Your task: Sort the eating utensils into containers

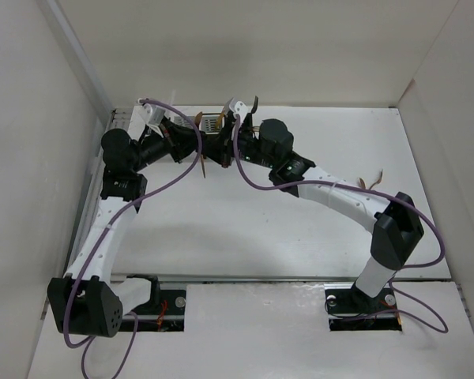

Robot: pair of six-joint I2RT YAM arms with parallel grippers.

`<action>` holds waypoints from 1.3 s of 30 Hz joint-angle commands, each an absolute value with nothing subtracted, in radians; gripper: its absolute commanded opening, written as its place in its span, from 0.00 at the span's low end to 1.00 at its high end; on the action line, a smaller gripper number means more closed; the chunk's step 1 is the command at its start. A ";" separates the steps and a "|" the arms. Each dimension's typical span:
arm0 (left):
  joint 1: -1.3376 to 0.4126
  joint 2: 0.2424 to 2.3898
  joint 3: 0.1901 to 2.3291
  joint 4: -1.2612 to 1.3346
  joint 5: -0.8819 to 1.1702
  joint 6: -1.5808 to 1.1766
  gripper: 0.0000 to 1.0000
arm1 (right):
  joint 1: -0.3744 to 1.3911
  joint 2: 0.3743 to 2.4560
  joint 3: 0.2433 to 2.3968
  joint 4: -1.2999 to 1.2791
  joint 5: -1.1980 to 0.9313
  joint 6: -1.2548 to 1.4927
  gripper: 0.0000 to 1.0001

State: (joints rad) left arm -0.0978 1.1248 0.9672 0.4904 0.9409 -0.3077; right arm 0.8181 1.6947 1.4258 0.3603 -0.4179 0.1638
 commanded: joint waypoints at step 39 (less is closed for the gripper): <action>-0.071 1.907 1.292 1.023 0.293 0.009 0.00 | 0.195 1.618 1.358 0.160 -0.224 0.135 1.00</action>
